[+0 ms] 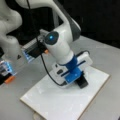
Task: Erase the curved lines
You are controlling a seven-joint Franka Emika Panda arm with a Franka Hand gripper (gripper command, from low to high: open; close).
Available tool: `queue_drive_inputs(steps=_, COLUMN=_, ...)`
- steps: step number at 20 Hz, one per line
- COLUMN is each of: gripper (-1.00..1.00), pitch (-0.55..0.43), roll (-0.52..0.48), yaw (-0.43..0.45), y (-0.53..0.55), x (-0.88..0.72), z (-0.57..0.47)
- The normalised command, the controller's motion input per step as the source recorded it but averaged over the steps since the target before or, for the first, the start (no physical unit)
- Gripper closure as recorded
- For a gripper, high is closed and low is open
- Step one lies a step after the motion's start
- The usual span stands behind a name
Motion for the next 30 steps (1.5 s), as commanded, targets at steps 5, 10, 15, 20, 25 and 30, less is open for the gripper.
queue_drive_inputs(steps=5, gripper=1.00, pitch=0.098, roll=-0.049, yaw=-0.197, y=0.12, x=0.18, z=-0.70)
queue_drive_inputs(steps=10, gripper=1.00, pitch=0.271, roll=-0.268, yaw=0.062, y=-0.37, x=-0.32, z=-0.02)
queue_drive_inputs(steps=15, gripper=1.00, pitch=0.270, roll=-0.323, yaw=0.231, y=-0.52, x=-0.41, z=0.47)
queue_drive_inputs(steps=20, gripper=1.00, pitch=0.234, roll=-0.217, yaw=0.224, y=-0.22, x=-0.01, z=0.47)
queue_drive_inputs(steps=25, gripper=1.00, pitch=0.238, roll=-0.139, yaw=0.180, y=-0.19, x=0.15, z=0.27)
queue_drive_inputs(steps=30, gripper=1.00, pitch=0.258, roll=-0.162, yaw=0.284, y=-0.40, x=0.15, z=0.32)
